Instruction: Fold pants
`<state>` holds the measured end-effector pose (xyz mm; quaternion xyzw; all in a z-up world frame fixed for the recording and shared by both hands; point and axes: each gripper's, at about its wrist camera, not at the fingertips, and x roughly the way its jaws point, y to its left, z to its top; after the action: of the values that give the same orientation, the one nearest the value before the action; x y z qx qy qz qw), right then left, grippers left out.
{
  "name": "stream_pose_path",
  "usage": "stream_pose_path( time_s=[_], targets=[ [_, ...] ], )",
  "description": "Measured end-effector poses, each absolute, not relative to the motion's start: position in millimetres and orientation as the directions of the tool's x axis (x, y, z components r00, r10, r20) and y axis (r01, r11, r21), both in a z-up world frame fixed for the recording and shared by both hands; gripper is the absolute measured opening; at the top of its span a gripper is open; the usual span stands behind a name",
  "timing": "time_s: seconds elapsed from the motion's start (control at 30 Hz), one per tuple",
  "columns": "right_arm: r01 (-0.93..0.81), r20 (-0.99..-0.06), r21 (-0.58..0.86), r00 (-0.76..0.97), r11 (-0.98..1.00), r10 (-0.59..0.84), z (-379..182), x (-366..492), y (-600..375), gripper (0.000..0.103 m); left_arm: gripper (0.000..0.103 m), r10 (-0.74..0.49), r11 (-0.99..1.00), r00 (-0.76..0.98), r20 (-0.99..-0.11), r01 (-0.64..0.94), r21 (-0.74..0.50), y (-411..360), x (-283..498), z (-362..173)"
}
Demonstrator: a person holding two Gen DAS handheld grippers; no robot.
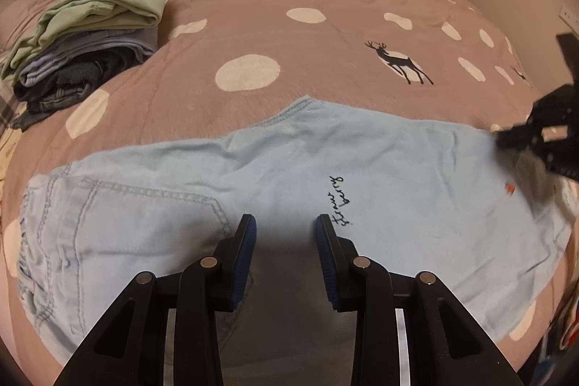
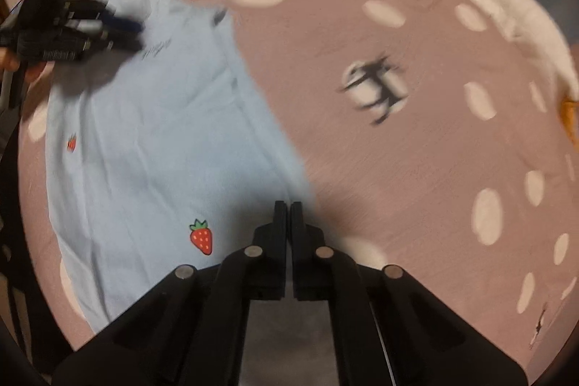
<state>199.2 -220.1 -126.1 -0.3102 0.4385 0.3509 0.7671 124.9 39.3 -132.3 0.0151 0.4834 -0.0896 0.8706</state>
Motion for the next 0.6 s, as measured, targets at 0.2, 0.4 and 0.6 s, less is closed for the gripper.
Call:
stream_pose_path(
  time_s=[0.2, 0.4, 0.6],
  targets=[
    [-0.72, -0.89, -0.24, 0.432, 0.651, 0.148, -143, 222, -220, 0.003, 0.033, -0.11, 0.992, 0.529, -0.841, 0.117, -0.056, 44, 142, -133],
    [-0.653, -0.849, -0.214, 0.492, 0.726, 0.192, -124, 209, -222, 0.017, 0.033, -0.119, 0.99, 0.538, -0.834, 0.131, -0.056, 49, 130, -131],
    [-0.785, -0.832, -0.056, 0.378, 0.617, 0.406, -113, 189, -167, 0.031, 0.038, -0.135, 0.985, 0.552, -0.823, 0.165, -0.051, 48, 104, -125]
  ],
)
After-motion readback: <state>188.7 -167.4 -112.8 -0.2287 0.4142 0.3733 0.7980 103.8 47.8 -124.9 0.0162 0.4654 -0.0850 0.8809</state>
